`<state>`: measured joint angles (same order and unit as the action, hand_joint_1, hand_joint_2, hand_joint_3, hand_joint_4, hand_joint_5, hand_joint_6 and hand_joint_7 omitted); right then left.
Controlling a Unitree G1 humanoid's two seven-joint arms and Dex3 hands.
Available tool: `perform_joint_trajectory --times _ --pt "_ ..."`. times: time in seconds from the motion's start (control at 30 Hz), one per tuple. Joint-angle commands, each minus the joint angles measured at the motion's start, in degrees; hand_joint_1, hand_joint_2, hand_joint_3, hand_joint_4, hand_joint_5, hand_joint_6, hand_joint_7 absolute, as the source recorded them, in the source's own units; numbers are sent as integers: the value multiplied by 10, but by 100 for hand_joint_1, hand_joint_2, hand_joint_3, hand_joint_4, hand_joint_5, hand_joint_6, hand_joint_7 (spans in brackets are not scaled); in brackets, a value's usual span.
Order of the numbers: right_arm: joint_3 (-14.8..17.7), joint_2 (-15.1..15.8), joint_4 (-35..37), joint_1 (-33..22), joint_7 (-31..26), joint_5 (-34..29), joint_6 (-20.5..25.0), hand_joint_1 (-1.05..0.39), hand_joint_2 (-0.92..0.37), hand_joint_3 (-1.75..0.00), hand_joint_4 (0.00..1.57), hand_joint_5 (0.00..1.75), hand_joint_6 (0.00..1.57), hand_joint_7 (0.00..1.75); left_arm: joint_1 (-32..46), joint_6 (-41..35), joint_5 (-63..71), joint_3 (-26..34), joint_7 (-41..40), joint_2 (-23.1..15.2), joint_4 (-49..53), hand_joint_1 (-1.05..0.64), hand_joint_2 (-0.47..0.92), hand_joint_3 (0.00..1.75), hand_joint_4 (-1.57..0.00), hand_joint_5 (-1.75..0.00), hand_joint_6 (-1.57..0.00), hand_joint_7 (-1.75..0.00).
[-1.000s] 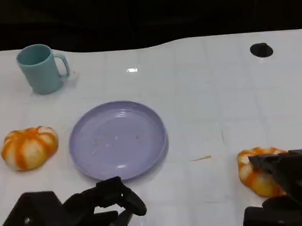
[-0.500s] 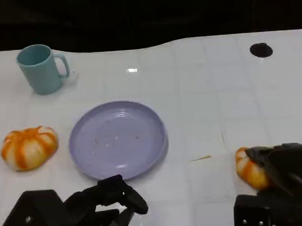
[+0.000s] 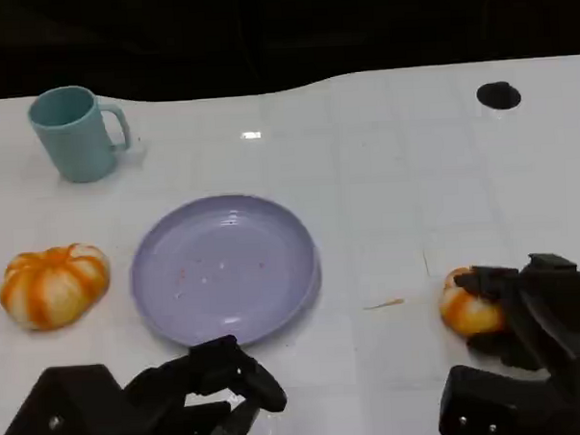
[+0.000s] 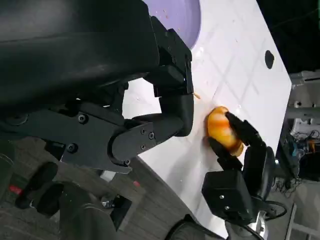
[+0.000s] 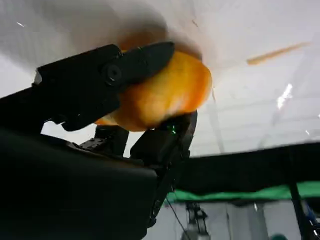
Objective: Grasp the bread from the table and place it into the plate.
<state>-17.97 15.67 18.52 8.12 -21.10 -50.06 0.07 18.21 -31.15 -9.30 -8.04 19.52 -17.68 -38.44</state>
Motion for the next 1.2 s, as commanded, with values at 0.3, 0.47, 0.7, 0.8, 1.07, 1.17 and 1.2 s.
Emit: perform_joint_trajectory --times 0.3,0.47,0.7,0.8,1.07,1.17,1.2 --pt "6 16 12 20 -41 32 -35 -16 -45 -97 89 175 82 143 0 -1 4 0 -5 -5 0 -37 92 58 -68 -175 -51 -156" --pt "8 10 2 19 -50 44 -49 -15 -41 -97 90 175 89 122 -1 1 7 -3 -6 -4 4 -37 92 58 -68 -175 -51 -156" --pt "2 -5 -33 25 -34 63 -72 -12 -43 -90 92 175 68 173 -3 5 10 -6 -8 -3 6 -38 92 57 -67 -175 -52 -154" --pt "1 -14 -36 33 -22 77 -81 -11 -42 -97 92 175 69 174 -5 5 10 -7 -8 -1 9 -38 92 57 -67 -175 -52 -154" --pt "-6 -51 -41 71 67 159 -117 -10 -40 -117 91 175 70 173 -13 3 12 -9 -8 2 21 -38 92 57 -67 -175 -53 -153" --pt "-11 -65 -35 88 86 169 -117 -10 -38 -123 91 175 69 174 -16 1 13 -10 -9 3 23 -38 92 56 -67 -175 -53 -153" --pt "-12 -68 -34 91 90 169 -117 -11 -36 -126 92 175 69 174 -16 0 13 -10 -10 3 24 -38 92 56 -67 -175 -53 -153"
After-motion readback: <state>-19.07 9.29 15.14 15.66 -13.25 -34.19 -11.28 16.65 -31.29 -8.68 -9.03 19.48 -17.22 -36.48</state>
